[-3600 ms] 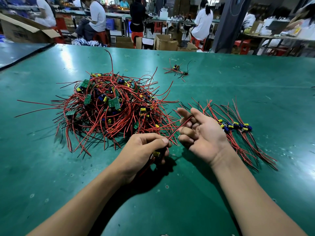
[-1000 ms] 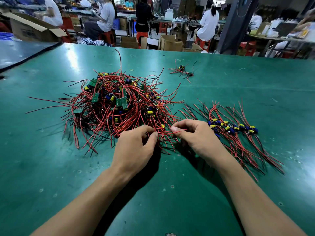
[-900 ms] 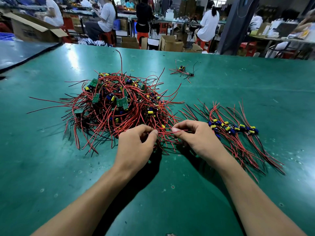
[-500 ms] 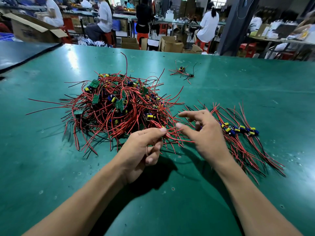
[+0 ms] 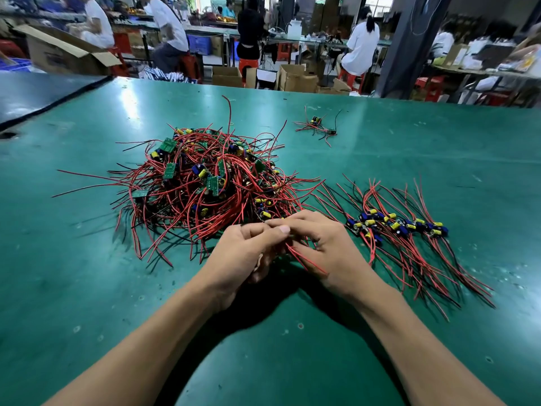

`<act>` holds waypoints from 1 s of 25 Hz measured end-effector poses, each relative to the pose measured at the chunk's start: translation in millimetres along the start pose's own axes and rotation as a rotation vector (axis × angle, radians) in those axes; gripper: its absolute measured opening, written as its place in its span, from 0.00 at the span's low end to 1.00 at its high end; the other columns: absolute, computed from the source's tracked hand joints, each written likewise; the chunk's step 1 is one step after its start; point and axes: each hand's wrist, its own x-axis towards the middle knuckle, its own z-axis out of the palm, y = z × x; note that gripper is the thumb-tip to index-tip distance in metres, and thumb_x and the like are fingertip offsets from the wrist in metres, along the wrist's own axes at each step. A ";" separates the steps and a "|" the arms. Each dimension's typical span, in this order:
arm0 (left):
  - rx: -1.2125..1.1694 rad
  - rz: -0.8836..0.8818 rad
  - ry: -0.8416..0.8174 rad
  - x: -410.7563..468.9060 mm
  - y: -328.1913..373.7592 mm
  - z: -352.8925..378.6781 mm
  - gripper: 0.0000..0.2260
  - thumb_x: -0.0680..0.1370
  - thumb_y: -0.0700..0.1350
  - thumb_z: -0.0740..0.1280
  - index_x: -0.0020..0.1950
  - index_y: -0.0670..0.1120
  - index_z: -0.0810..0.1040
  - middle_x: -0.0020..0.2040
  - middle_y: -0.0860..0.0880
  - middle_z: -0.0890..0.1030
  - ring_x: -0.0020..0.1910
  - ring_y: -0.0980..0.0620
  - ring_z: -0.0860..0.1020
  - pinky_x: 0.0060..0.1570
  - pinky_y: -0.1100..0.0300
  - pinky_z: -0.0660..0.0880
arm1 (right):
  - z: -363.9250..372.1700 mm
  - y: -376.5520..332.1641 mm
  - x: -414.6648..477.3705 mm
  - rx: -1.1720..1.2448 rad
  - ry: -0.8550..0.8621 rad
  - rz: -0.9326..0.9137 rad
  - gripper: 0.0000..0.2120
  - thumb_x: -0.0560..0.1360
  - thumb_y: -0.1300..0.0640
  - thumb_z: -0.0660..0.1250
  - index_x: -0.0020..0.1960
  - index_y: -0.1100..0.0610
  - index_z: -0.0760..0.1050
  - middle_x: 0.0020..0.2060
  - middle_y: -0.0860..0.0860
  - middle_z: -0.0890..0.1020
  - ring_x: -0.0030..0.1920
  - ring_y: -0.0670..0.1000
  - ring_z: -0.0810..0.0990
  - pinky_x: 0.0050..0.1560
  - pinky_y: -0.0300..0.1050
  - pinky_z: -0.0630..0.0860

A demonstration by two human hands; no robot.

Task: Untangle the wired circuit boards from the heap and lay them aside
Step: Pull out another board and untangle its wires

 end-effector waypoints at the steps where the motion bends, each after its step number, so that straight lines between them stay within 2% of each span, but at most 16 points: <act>1: -0.020 0.023 0.043 1.7 0.0 -0.1 0.16 0.77 0.48 0.69 0.30 0.47 0.76 0.24 0.50 0.66 0.20 0.55 0.61 0.20 0.69 0.56 | 1.2 -0.2 0.2 0.022 0.035 -0.009 0.13 0.77 0.58 0.68 0.60 0.56 0.83 0.49 0.51 0.84 0.53 0.50 0.81 0.57 0.45 0.75; 4: -0.070 0.095 0.171 7.1 2.5 -4.9 0.14 0.80 0.50 0.65 0.37 0.47 0.81 0.29 0.49 0.73 0.21 0.54 0.68 0.23 0.64 0.60 | 3.4 -2.0 2.6 0.241 0.194 0.076 0.08 0.80 0.60 0.69 0.57 0.58 0.84 0.47 0.50 0.87 0.49 0.45 0.84 0.52 0.38 0.77; 7: -0.088 0.152 0.219 10.9 4.1 -7.8 0.11 0.82 0.48 0.62 0.51 0.45 0.82 0.46 0.49 0.84 0.29 0.51 0.79 0.24 0.64 0.69 | -2.7 -4.1 6.8 0.539 0.382 0.219 0.08 0.80 0.62 0.67 0.53 0.54 0.84 0.44 0.50 0.88 0.43 0.44 0.83 0.45 0.35 0.77; 8: -0.104 0.166 0.209 11.8 4.2 -8.5 0.10 0.82 0.47 0.61 0.55 0.47 0.80 0.52 0.50 0.85 0.33 0.49 0.81 0.26 0.63 0.73 | -5.0 -5.3 7.0 0.593 0.422 0.261 0.08 0.80 0.61 0.67 0.51 0.52 0.84 0.44 0.50 0.88 0.41 0.44 0.83 0.42 0.33 0.76; 10: -0.131 0.190 0.186 13.7 5.5 -10.3 0.11 0.82 0.47 0.60 0.64 0.52 0.77 0.58 0.54 0.83 0.37 0.47 0.83 0.31 0.60 0.76 | -6.5 -8.4 7.6 0.660 0.458 0.366 0.08 0.80 0.57 0.67 0.49 0.50 0.85 0.45 0.48 0.88 0.38 0.42 0.81 0.34 0.30 0.74; 12: -0.138 0.208 0.177 16.3 7.4 -13.8 0.15 0.83 0.48 0.60 0.69 0.58 0.71 0.58 0.56 0.83 0.37 0.45 0.84 0.30 0.61 0.76 | -6.6 -7.6 8.6 0.708 0.487 0.432 0.08 0.80 0.55 0.66 0.48 0.49 0.85 0.45 0.48 0.88 0.37 0.42 0.80 0.33 0.31 0.73; 14: -0.126 0.219 0.163 18.4 10.0 -17.9 0.18 0.83 0.48 0.60 0.70 0.64 0.67 0.57 0.57 0.83 0.38 0.44 0.85 0.28 0.63 0.75 | -8.0 -6.6 11.0 0.741 0.526 0.465 0.08 0.81 0.55 0.66 0.50 0.51 0.84 0.45 0.47 0.88 0.36 0.42 0.80 0.39 0.35 0.71; 16: -0.117 0.219 0.166 20.0 12.5 -21.4 0.19 0.82 0.46 0.61 0.69 0.65 0.67 0.56 0.55 0.84 0.37 0.44 0.84 0.28 0.62 0.72 | -10.8 -5.2 12.1 0.777 0.569 0.499 0.08 0.81 0.56 0.66 0.50 0.51 0.84 0.44 0.47 0.87 0.34 0.41 0.79 0.41 0.39 0.69; 19: -0.147 0.245 0.216 22.2 13.9 -28.8 0.20 0.81 0.44 0.62 0.69 0.63 0.69 0.53 0.47 0.85 0.30 0.47 0.81 0.27 0.62 0.68 | -15.3 -4.6 11.8 0.853 0.637 0.531 0.10 0.80 0.56 0.66 0.45 0.49 0.85 0.43 0.46 0.87 0.33 0.42 0.79 0.41 0.40 0.68; 21: -0.145 0.263 0.250 22.7 13.9 -30.6 0.21 0.80 0.40 0.63 0.69 0.60 0.70 0.50 0.45 0.85 0.28 0.48 0.78 0.26 0.62 0.67 | -18.5 -2.2 11.3 0.898 0.673 0.530 0.09 0.80 0.56 0.67 0.45 0.50 0.85 0.41 0.46 0.87 0.33 0.42 0.79 0.39 0.37 0.70; 23: -0.118 0.279 0.283 21.1 12.1 -28.2 0.20 0.80 0.37 0.63 0.68 0.57 0.72 0.45 0.46 0.85 0.26 0.49 0.77 0.27 0.62 0.67 | -16.8 -1.7 11.1 0.969 0.621 0.540 0.06 0.77 0.54 0.69 0.48 0.52 0.84 0.40 0.47 0.86 0.33 0.44 0.79 0.37 0.34 0.74; 25: -0.073 0.298 0.347 18.6 8.4 -24.6 0.16 0.79 0.35 0.64 0.63 0.52 0.75 0.39 0.46 0.83 0.25 0.51 0.75 0.26 0.63 0.69 | -10.1 -4.0 9.8 0.994 0.510 0.550 0.09 0.71 0.50 0.72 0.49 0.52 0.84 0.39 0.47 0.85 0.33 0.44 0.78 0.35 0.33 0.75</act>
